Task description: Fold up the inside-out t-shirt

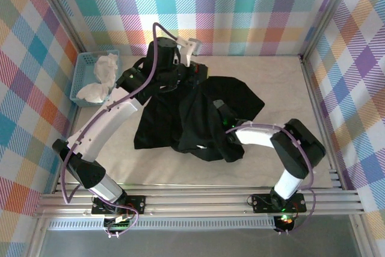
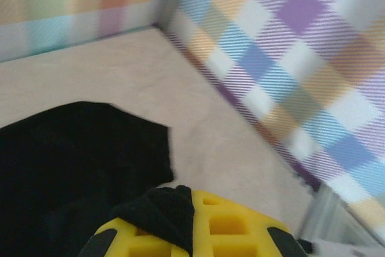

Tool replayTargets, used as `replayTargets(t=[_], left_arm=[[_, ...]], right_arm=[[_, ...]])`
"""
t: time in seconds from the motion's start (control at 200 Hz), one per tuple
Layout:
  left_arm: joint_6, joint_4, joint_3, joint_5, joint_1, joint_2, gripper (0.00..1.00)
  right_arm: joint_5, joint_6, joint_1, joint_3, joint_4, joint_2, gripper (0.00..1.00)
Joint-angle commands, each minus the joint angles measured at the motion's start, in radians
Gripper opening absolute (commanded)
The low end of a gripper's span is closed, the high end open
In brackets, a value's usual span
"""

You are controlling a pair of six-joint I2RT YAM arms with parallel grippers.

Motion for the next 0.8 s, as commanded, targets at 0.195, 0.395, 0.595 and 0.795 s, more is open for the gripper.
replayTargets(t=[0.195, 0.395, 0.595, 0.795], left_arm=[[0.024, 0.169, 0.018, 0.389, -0.081, -0.118, 0.00], [0.056, 0.178, 0.005, 0.382, -0.087, -0.204, 0.00], [0.073, 0.177, 0.005, 0.346, -0.086, -0.258, 0.00], [0.055, 0.229, -0.011, 0.341, -0.086, -0.281, 0.00]], right_arm=[[0.077, -0.074, -0.020, 0.324, -0.369, 0.239, 0.81], [0.058, -0.015, -0.050, 0.487, -0.549, 0.347, 0.86], [0.024, 0.019, -0.094, 0.589, -0.679, 0.406, 0.89], [0.018, 0.010, -0.110, 0.704, -0.796, 0.495, 0.90]])
